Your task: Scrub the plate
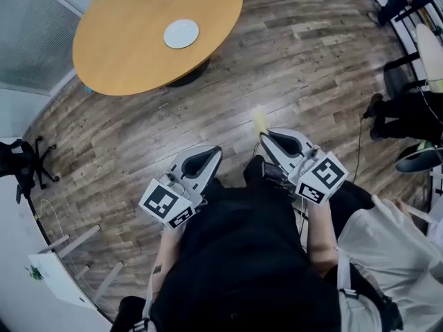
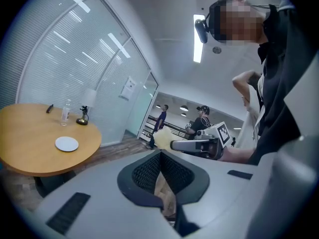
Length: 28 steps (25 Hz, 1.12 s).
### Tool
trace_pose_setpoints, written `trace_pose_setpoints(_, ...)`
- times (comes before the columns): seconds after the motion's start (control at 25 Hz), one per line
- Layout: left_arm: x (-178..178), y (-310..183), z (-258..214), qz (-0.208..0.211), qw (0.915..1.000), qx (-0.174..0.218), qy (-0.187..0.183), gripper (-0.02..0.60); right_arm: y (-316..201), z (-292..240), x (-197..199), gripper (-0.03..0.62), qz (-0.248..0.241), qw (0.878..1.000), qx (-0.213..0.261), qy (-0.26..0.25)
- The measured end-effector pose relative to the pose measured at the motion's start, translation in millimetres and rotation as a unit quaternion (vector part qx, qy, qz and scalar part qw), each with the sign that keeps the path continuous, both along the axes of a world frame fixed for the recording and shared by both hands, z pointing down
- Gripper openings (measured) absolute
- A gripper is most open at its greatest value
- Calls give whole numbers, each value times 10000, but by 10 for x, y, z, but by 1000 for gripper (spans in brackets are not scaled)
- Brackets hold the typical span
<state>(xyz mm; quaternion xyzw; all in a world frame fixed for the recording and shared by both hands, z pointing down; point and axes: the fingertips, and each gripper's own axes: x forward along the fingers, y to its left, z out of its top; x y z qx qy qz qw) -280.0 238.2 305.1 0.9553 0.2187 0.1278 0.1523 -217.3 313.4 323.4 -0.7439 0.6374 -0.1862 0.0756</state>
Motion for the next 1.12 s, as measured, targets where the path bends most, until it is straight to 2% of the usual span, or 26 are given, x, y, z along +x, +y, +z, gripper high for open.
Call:
trace_pose_setpoints(0.28,615,586,28,235,9997,-29,15,12,301,16,313,25,-220,9997,47,99)
trace_pose_setpoints(0.56,1049,930,5,-130,9999,-96,12,12,646,65,468,25,-808,9964,-166,193)
trace_pose_setpoints(0.68,1157,1021,49,-299,9995,-99,-52,12,816,117,659,25,-813,9965,-167,132)
trace_pose_setpoints(0.84,1247,1126,116,-220,9995,-61,-217,12,930,183,906,26,-676,9976,-123,-21)
trace_pose_setpoints(1.12,1640,979,218,-107,9994,-99,-325,12,726,315,1272,25,-608,9978,-188,-182)
